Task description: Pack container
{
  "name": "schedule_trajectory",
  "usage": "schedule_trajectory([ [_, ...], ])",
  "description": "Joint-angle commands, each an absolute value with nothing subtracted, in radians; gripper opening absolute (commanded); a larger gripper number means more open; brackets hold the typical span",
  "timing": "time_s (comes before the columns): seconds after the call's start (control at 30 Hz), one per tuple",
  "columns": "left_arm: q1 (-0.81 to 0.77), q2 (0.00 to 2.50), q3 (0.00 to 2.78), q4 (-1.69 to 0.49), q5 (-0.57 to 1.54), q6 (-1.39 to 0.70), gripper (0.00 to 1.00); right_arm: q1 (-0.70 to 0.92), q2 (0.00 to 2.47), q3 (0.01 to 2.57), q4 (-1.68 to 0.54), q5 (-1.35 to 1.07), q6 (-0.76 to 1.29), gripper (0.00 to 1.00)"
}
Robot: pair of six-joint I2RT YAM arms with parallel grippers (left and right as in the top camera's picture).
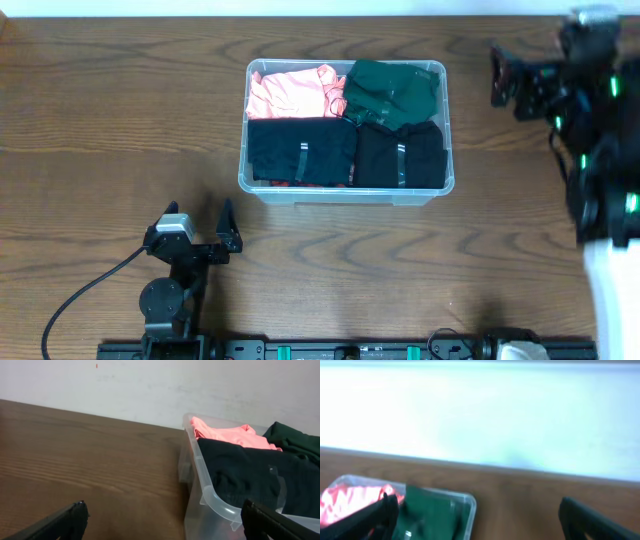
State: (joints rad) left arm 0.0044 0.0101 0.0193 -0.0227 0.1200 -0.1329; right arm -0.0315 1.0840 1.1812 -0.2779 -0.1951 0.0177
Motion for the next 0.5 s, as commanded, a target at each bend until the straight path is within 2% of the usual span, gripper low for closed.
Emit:
schedule_trajectory([
  [0.0, 0.001, 0.005, 0.004, -0.059, 0.127, -0.129, 0.98, -0.010, 0.954, 0.948, -0.112, -0.218, 0.022, 0.99],
  [0.1, 0.001, 0.005, 0.004, -0.060, 0.127, -0.129, 0.98, -0.010, 0.803, 0.725, 0.096, -0.217, 0.021, 0.99],
  [0.17, 0.001, 0.005, 0.004, -0.059, 0.127, -0.129, 0.98, -0.010, 0.702, 0.609, 0.155, -0.213, 0.021, 0.99],
  [0.47, 0.001, 0.005, 0.004, -0.059, 0.127, -0.129, 0.98, -0.010, 0.327, 0.256, 0.181, -0.205, 0.022, 0.99],
])
